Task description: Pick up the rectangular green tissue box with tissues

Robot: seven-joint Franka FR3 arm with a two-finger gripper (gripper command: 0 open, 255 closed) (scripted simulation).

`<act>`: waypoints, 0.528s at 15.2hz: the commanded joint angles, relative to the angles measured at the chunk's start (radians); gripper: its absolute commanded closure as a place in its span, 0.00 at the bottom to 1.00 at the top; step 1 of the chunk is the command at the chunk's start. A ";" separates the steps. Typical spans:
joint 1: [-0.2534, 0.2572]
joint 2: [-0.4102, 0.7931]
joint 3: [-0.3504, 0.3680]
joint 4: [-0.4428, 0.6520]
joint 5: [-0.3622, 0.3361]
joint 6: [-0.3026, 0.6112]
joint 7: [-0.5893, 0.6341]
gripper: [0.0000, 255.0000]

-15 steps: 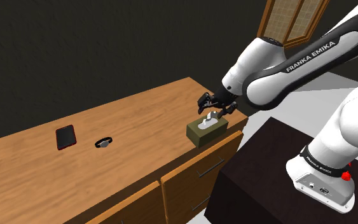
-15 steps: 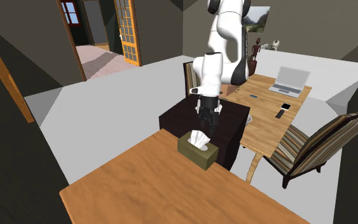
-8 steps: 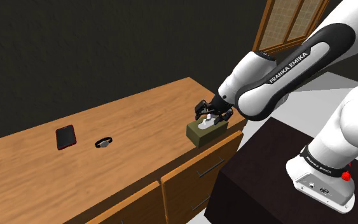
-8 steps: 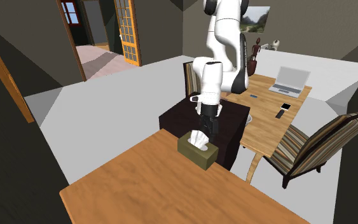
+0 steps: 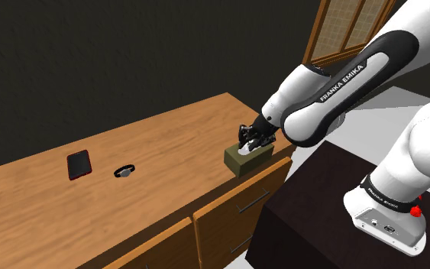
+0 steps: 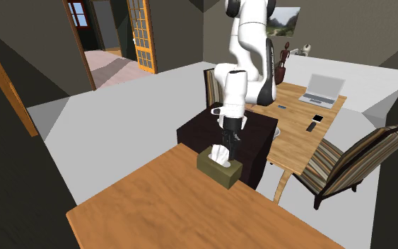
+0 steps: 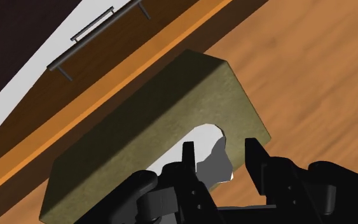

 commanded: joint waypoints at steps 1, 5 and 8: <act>0.000 0.000 -0.001 -0.005 0.001 -0.003 -0.001 1.00; -0.016 -0.021 0.010 -0.005 -0.017 -0.024 0.016 1.00; -0.044 -0.089 0.028 -0.006 -0.048 -0.092 0.048 1.00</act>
